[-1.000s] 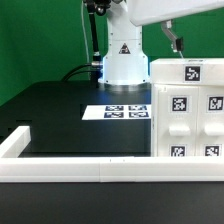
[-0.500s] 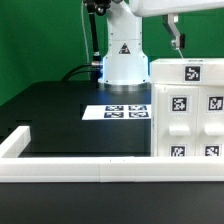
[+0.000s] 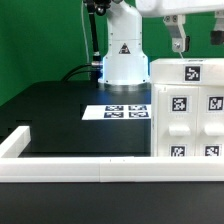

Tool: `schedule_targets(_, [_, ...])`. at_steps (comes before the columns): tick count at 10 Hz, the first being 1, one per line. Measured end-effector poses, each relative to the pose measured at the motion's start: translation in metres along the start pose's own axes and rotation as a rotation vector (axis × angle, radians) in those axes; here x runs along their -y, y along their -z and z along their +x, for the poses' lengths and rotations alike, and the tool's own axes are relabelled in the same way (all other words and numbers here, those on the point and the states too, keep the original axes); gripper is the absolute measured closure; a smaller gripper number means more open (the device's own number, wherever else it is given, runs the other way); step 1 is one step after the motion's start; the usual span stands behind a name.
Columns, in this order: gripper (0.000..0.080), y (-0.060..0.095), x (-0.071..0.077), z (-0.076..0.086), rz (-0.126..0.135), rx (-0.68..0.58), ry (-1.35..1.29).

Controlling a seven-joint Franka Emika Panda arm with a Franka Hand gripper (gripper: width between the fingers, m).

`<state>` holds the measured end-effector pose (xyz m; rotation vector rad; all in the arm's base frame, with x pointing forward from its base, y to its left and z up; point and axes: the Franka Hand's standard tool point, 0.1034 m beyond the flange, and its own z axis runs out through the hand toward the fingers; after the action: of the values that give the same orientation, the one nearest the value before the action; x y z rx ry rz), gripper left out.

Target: Assemble cabinet

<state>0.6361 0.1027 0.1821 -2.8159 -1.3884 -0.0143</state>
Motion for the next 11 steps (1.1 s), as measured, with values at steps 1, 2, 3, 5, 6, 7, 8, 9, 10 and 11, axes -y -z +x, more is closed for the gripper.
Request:
schedule_targets(1, [0.0151, 0.0, -0.001, -0.001, 0.0, 0.001, 0.044])
schedule_targets(2, [0.0151, -0.001, -0.001, -0.002, 0.0, 0.002, 0.065])
schedule_targets(3, [0.0151, -0.001, -0.001, -0.002, 0.0, 0.002, 0.065])
schedule_targets(5, [0.0151, -0.003, 0.0, -0.004, 0.006, 0.008, 0.068])
schedule_targets(6, [0.0151, -0.006, 0.002, -0.005, 0.01, 0.012, 0.072])
schedule_targets(7, [0.0151, -0.009, 0.004, -0.004, 0.006, 0.009, 0.074])
schedule_targets(8, [0.0151, -0.012, 0.005, -0.004, 0.008, 0.01, 0.073])
schedule_targets(9, [0.0151, -0.014, 0.004, -0.006, 0.011, 0.013, 0.069])
schedule_targets(10, [0.0151, -0.017, 0.004, -0.007, 0.012, 0.014, 0.067])
schedule_targets(11, [0.0151, -0.018, 0.004, -0.005, 0.009, 0.01, 0.067])
